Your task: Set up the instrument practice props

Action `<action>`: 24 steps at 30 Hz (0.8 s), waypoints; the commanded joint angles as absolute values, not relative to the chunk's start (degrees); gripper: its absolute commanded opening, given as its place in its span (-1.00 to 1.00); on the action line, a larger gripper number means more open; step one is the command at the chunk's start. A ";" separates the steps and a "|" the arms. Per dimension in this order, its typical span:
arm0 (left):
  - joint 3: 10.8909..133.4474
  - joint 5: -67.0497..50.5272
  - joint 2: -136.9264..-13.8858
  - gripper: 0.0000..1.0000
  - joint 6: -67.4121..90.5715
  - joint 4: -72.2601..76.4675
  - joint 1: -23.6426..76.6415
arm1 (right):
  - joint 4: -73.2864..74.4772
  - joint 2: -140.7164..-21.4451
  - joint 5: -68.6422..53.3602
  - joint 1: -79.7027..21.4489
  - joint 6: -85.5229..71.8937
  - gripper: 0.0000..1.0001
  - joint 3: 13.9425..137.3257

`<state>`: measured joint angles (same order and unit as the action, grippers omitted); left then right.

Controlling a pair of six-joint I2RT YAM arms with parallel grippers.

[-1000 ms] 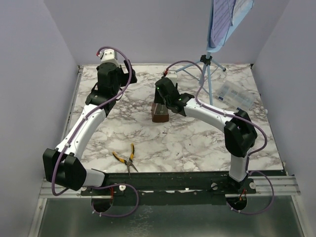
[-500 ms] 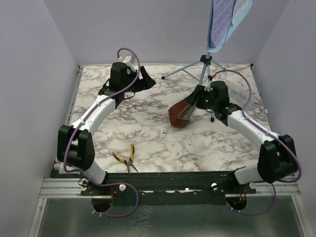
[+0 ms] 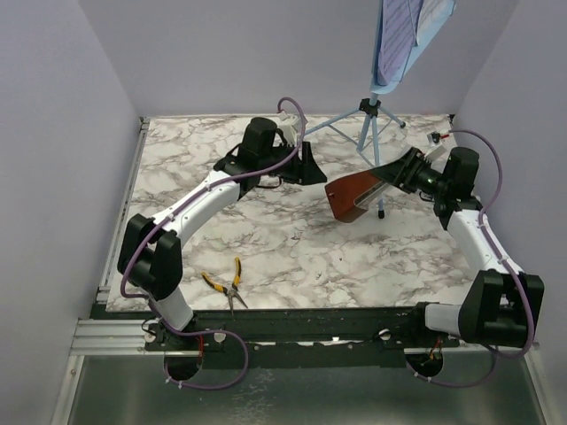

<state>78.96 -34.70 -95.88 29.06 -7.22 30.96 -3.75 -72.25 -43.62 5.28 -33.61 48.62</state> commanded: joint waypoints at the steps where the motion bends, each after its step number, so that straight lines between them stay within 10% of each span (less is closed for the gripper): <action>1: 82.19 -33.53 -95.84 -0.03 17.50 -15.03 34.73 | -11.19 -74.69 -59.67 7.51 -40.33 -0.99 49.80; 10: 83.07 -33.02 -96.10 -0.57 7.73 -19.07 36.76 | -2.55 -77.36 -61.59 8.14 -38.08 -0.99 55.40; 24: 82.30 -32.81 -94.68 -0.42 3.97 -19.38 40.69 | 2.81 -76.24 -62.95 8.13 -36.83 -0.99 58.27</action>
<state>81.84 -33.34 -95.90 5.89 -19.05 39.88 1.48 -77.69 -58.26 7.64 -35.83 54.65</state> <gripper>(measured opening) 0.300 0.601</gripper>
